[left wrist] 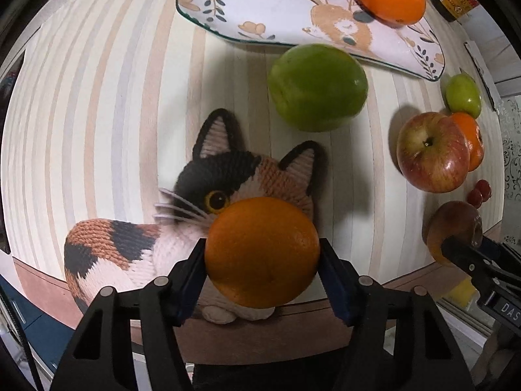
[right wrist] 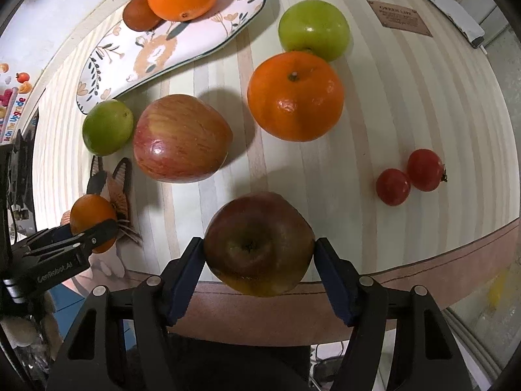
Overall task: Organize fruits
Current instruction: 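Set the tangerine on the plate with the left tool while the right tool sets the dark apple there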
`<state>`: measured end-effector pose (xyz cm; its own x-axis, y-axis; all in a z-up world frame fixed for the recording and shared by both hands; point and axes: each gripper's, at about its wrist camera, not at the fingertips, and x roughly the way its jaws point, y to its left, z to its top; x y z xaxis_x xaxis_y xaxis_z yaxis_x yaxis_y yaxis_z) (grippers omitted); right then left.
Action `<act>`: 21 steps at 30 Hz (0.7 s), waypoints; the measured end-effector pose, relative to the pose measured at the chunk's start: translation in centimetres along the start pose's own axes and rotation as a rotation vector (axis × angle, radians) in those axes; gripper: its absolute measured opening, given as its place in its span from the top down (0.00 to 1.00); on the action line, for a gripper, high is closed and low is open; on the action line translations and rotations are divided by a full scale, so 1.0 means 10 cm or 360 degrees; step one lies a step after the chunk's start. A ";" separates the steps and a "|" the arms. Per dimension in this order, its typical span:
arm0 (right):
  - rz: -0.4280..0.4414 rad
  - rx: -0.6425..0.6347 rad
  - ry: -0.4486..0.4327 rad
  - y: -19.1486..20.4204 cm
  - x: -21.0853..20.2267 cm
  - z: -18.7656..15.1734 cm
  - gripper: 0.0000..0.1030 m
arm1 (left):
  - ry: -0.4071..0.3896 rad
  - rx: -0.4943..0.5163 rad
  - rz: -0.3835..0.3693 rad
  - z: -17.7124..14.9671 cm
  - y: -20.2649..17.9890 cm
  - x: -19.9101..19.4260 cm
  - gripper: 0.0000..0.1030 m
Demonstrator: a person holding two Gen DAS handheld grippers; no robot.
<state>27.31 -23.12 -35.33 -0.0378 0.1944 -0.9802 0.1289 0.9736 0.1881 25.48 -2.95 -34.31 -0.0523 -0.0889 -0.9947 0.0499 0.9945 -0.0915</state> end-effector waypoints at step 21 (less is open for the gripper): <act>0.0068 -0.0080 -0.0167 0.59 -0.47 1.16 0.31 | -0.0319 -0.0035 -0.0073 1.28 0.28 -1.15 0.40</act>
<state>39.75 -19.65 -30.36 0.0707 0.2250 -0.9718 0.0781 0.9700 0.2303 39.00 0.16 -23.69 0.1455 -0.1412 -0.9792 0.0300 0.9899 -0.1383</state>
